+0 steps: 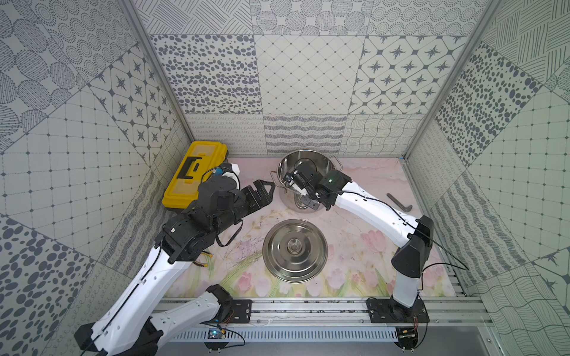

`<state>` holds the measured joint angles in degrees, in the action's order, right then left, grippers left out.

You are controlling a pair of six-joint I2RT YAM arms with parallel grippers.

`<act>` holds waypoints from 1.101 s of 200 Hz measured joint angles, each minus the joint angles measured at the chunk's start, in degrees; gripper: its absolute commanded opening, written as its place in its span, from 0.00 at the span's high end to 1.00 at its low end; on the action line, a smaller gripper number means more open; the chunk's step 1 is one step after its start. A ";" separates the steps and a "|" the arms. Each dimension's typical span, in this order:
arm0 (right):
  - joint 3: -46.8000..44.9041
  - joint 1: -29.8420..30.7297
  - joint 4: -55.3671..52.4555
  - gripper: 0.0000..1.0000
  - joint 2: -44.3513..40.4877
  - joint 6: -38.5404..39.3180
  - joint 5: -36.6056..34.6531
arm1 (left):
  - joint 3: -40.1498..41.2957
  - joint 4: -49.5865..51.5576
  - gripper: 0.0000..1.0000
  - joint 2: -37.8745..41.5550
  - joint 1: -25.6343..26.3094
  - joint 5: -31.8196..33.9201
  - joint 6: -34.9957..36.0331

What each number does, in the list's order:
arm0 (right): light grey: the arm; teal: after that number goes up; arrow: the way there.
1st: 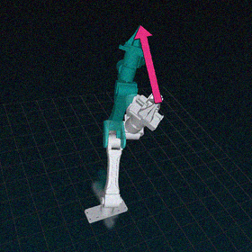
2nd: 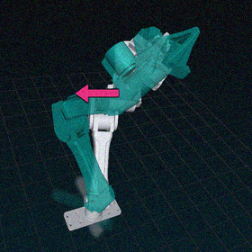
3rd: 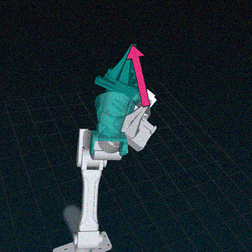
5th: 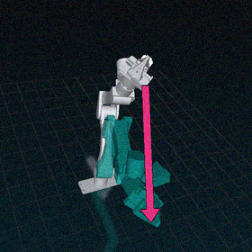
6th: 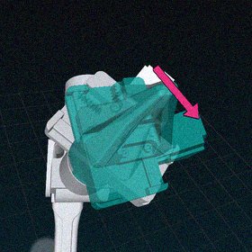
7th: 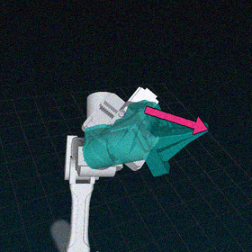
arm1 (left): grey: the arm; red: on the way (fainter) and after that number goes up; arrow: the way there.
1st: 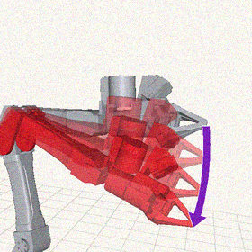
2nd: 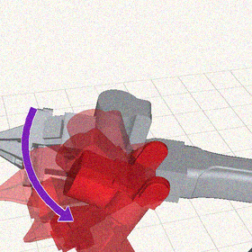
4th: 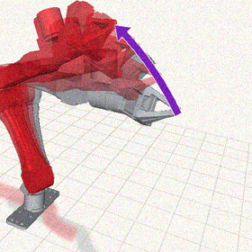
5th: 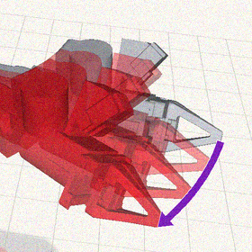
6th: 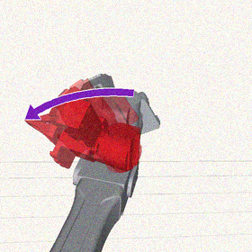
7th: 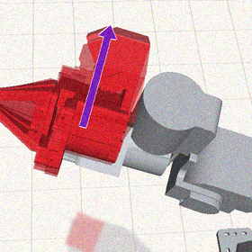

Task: Stir the soup with a spoon
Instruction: Stir the soup in the pan with a stick.

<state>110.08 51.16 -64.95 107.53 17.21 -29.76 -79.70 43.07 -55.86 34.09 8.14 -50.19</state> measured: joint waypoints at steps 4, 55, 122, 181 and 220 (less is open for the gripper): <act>0.07 0.00 -0.02 1.00 0.13 0.00 0.00 | 0.07 0.00 0.06 0.00 0.00 -0.09 -0.13; 3.96 0.00 -0.02 1.00 3.28 -0.09 -0.09 | 1.27 0.00 0.07 0.00 0.00 -0.59 -1.33; 9.66 -2.62 -0.02 1.00 8.79 -2.05 -1.22 | 2.43 0.00 0.07 0.17 0.04 -1.70 -2.78; 15.17 -5.92 0.04 1.00 10.62 -3.74 -3.15 | 3.48 -0.02 0.07 0.04 0.15 -2.54 -3.56; 13.51 -7.82 0.00 1.00 10.25 -4.39 -3.54 | 3.69 -0.04 0.08 -0.13 0.31 -3.17 -3.80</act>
<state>123.59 43.33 -64.95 117.78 12.82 -33.30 -76.01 43.03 -55.99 34.39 4.97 -54.00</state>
